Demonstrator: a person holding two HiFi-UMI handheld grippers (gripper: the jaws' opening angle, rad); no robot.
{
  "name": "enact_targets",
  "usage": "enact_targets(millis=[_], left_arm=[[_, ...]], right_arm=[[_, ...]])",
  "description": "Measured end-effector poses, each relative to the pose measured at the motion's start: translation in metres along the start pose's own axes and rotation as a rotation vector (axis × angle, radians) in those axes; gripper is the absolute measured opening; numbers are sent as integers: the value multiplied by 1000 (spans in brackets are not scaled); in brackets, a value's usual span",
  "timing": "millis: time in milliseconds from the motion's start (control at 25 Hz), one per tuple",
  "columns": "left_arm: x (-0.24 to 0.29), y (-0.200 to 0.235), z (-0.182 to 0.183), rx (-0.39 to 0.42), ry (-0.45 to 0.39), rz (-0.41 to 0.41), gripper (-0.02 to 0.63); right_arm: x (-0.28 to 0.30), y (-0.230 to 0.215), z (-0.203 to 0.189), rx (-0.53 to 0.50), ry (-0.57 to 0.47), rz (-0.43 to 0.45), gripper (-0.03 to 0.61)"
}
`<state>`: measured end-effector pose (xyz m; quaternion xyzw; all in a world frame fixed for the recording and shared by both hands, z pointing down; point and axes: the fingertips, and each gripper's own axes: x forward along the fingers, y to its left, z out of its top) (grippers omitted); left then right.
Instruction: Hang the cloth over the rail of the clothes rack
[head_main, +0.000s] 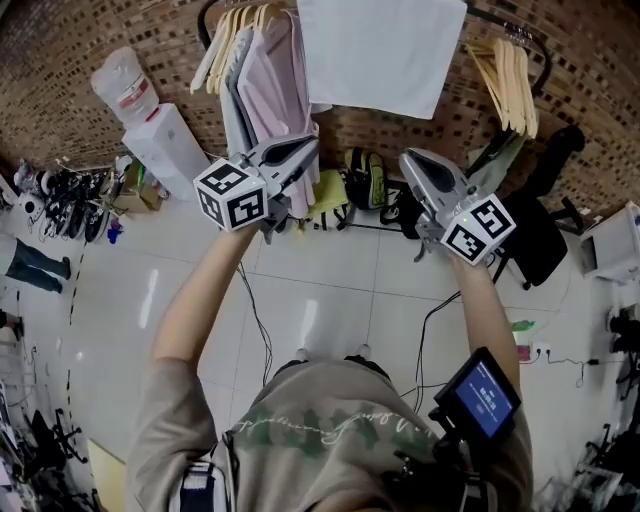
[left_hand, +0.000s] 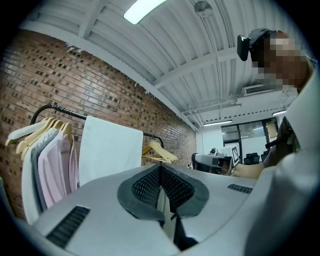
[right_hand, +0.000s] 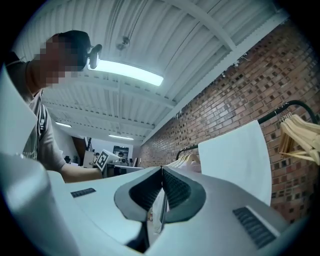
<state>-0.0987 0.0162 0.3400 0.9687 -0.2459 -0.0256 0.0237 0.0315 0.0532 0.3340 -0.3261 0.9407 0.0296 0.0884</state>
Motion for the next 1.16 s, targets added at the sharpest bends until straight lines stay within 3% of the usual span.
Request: enact_targets(millis=[200, 440, 1160], left_arm=[[-29, 6, -3, -6, -3, 27, 6], [-50, 7, -12, -18, -27, 53, 6], [-55, 15, 9, 27, -40, 86, 6]], right_arm=[[21, 26, -6, -23, 17, 28, 6], [23, 28, 4, -26, -1, 19, 8], [35, 24, 29, -62, 6, 37, 8]])
